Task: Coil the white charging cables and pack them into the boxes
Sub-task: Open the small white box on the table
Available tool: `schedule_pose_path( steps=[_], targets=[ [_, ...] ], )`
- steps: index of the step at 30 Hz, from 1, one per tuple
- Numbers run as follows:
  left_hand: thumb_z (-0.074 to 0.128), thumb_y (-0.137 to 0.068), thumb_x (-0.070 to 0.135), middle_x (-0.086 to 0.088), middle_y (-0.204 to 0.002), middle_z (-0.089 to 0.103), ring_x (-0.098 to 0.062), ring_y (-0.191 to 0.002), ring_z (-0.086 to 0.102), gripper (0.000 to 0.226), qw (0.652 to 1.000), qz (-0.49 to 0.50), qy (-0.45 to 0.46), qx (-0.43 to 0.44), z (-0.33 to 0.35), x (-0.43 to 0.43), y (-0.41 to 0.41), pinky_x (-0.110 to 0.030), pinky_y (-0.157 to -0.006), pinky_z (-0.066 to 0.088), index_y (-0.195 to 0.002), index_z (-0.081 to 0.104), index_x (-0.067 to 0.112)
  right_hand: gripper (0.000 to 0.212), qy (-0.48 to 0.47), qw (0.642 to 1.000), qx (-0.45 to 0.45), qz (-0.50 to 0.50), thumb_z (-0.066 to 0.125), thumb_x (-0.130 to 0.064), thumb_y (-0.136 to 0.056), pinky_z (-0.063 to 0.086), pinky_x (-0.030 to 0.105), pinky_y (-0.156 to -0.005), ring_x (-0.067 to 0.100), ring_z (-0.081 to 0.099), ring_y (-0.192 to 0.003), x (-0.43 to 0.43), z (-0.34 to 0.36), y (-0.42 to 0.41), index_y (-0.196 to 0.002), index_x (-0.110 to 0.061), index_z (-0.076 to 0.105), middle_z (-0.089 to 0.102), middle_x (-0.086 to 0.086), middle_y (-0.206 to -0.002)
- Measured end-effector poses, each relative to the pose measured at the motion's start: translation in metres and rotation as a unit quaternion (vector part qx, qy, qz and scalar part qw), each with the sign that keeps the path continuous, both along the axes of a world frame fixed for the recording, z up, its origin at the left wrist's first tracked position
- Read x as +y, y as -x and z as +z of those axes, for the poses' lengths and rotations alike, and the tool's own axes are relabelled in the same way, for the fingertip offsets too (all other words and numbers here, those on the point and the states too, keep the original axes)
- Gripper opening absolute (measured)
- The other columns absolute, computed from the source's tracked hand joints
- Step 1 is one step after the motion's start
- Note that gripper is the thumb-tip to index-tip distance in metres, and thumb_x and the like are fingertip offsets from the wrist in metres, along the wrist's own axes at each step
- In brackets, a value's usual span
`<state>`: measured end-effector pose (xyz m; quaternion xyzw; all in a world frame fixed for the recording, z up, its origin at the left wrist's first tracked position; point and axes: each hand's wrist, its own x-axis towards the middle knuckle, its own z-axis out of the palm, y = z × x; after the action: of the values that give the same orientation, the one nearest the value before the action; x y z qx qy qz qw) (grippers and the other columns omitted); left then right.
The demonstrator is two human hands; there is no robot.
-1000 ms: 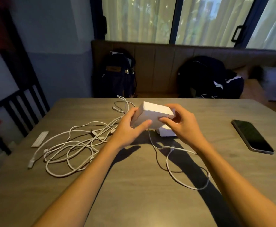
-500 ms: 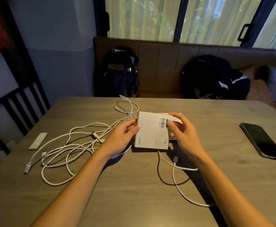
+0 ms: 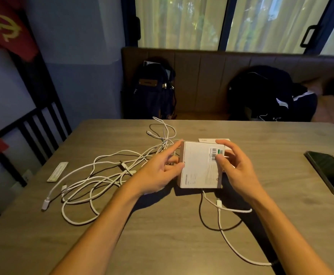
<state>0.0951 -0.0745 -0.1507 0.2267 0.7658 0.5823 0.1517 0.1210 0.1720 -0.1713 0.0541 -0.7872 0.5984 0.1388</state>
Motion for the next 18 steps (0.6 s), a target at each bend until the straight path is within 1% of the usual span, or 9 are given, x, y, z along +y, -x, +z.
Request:
schedule_pose_path(
  steps=[2, 4, 7, 10, 12, 13, 15, 17, 18],
  targets=[
    [0.061, -0.101, 0.017, 0.007, -0.127, 0.065, -0.005, -0.113, 0.068, 0.075, 1.0, 0.012, 0.008, 0.024, 0.002, 0.0, -0.001, -0.032, -0.083, 0.062, -0.158, 0.02, 0.044, 0.032, 0.001, 1.0, -0.005, 0.005, 0.055, -0.018, -0.1, 0.063, 0.041, -0.082, 0.013, 0.066, -0.114, 0.0, 0.0, 0.0, -0.126, -0.038, 0.053, 0.067, -0.007, -0.121],
    [0.064, -0.098, 0.014, 0.008, -0.121, 0.066, -0.011, -0.108, 0.071, 0.071, 0.998, 0.036, 0.02, 0.047, 0.002, 0.002, -0.002, -0.03, -0.076, 0.063, -0.154, 0.029, 0.042, 0.03, -0.007, 1.0, -0.005, 0.007, 0.056, -0.019, -0.1, 0.063, 0.041, -0.081, 0.014, 0.066, -0.114, -0.001, 0.0, -0.001, -0.126, -0.034, 0.052, 0.068, -0.008, -0.119],
    [0.065, -0.096, 0.008, 0.017, -0.113, 0.065, -0.005, -0.098, 0.07, 0.065, 0.997, 0.051, 0.023, 0.051, 0.001, 0.003, -0.002, -0.024, -0.066, 0.06, -0.141, 0.036, 0.046, 0.03, -0.022, 1.0, -0.009, 0.013, 0.057, -0.02, -0.1, 0.064, 0.041, -0.08, 0.017, 0.065, -0.116, -0.003, -0.002, -0.001, -0.125, -0.034, 0.051, 0.067, -0.009, -0.118],
    [0.057, -0.101, 0.006, 0.014, -0.116, 0.069, -0.007, -0.11, 0.07, 0.055, 0.997, 0.049, 0.004, 0.052, 0.002, -0.004, 0.004, -0.025, -0.07, 0.061, -0.138, 0.045, 0.044, 0.031, -0.018, 1.0, -0.01, 0.017, 0.055, -0.019, -0.101, 0.063, 0.038, -0.081, 0.012, 0.065, -0.116, -0.001, 0.0, -0.002, -0.128, -0.033, 0.051, 0.066, -0.01, -0.12],
    [0.052, -0.103, 0.007, 0.006, -0.114, 0.072, -0.011, -0.114, 0.069, 0.058, 0.997, 0.052, -0.002, 0.051, 0.003, -0.006, 0.003, -0.028, -0.074, 0.062, -0.142, 0.041, 0.048, 0.031, -0.009, 1.0, -0.007, 0.019, 0.053, -0.017, -0.102, 0.063, 0.035, -0.078, 0.011, 0.066, -0.113, 0.002, 0.003, -0.003, -0.13, -0.029, 0.051, 0.067, -0.007, -0.118],
    [0.051, -0.104, 0.008, 0.004, -0.114, 0.073, -0.011, -0.113, 0.069, 0.064, 0.998, 0.047, 0.005, 0.053, 0.004, -0.004, 0.001, -0.029, -0.074, 0.062, -0.149, 0.032, 0.05, 0.03, -0.004, 1.0, -0.009, 0.022, 0.052, -0.015, -0.102, 0.063, 0.033, -0.076, 0.013, 0.068, -0.111, 0.002, 0.004, -0.003, -0.13, -0.027, 0.051, 0.068, -0.005, -0.116],
    [0.048, -0.106, 0.011, 0.014, -0.12, 0.066, -0.006, -0.115, 0.065, 0.074, 0.996, 0.035, 0.021, 0.08, 0.006, 0.006, -0.006, -0.026, -0.073, 0.061, -0.15, 0.018, 0.062, 0.029, -0.001, 0.999, -0.017, 0.03, 0.051, -0.017, -0.102, 0.063, 0.033, -0.071, 0.015, 0.07, -0.109, 0.0, 0.005, -0.004, -0.129, -0.026, 0.051, 0.07, -0.004, -0.113],
    [0.042, -0.108, 0.016, 0.026, -0.125, 0.055, -0.007, -0.122, 0.058, 0.066, 0.995, 0.044, -0.012, 0.093, 0.009, 0.012, -0.011, -0.024, -0.071, 0.059, -0.144, 0.023, 0.068, 0.029, -0.001, 0.999, -0.025, 0.036, 0.051, -0.02, -0.102, 0.063, 0.033, -0.07, 0.014, 0.07, -0.108, -0.004, 0.007, -0.005, -0.13, -0.027, 0.051, 0.071, -0.006, -0.112],
    [0.041, -0.109, 0.021, 0.022, -0.125, 0.056, -0.013, -0.123, 0.059, 0.058, 0.994, 0.049, -0.047, 0.082, 0.01, 0.013, -0.011, -0.027, -0.069, 0.06, -0.142, 0.028, 0.067, 0.028, 0.002, 0.999, -0.023, 0.036, 0.052, -0.02, -0.102, 0.062, 0.033, -0.069, 0.013, 0.07, -0.108, -0.005, 0.008, -0.007, -0.13, -0.027, 0.051, 0.071, -0.006, -0.112]
  ],
)
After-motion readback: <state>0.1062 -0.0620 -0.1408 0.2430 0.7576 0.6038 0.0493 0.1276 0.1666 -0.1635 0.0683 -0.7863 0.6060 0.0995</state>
